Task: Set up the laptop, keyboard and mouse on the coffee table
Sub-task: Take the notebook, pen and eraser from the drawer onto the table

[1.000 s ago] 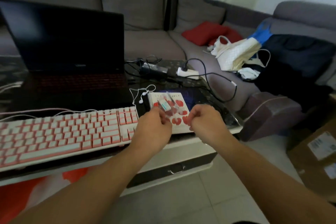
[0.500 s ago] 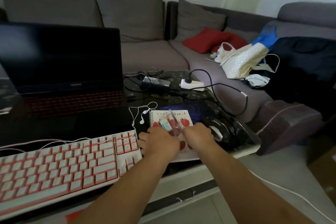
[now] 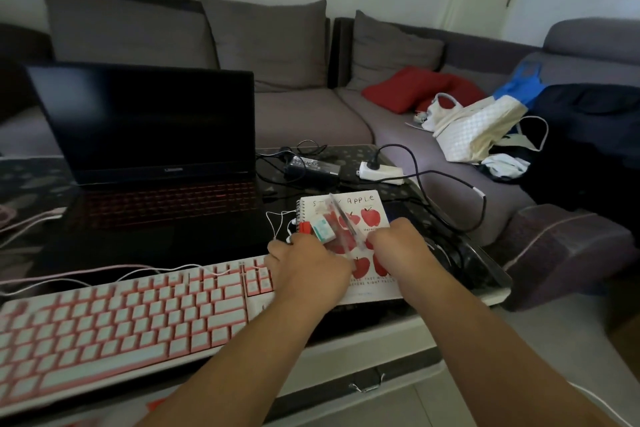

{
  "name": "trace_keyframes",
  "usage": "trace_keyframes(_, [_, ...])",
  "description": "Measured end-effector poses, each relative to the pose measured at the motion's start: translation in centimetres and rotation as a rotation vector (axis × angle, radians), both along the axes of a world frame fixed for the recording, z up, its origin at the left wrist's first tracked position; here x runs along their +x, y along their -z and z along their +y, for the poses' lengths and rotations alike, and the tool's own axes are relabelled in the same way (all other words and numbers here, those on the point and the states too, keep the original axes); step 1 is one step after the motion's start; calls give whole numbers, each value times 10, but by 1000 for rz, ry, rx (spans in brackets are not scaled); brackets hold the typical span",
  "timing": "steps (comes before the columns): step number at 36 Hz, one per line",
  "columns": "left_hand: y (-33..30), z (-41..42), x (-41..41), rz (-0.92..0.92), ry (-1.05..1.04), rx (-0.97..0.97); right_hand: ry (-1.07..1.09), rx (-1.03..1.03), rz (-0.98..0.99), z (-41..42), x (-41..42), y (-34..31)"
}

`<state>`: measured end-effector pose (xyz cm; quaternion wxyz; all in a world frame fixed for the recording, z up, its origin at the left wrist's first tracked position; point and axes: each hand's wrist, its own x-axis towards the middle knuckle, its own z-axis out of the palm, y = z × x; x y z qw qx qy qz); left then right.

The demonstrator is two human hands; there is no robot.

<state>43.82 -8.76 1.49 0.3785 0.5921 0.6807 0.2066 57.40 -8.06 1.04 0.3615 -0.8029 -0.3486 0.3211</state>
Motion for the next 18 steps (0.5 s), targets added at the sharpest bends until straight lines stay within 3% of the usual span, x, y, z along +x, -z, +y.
trace_keyframes(7, [-34, -7, -52, -16, -23, 60, -40, 70, 19, -5, -42, -29])
trace_keyframes(18, [-58, -26, -225, -42, -188, 150, -277, 110, 149, -4, -215, -49])
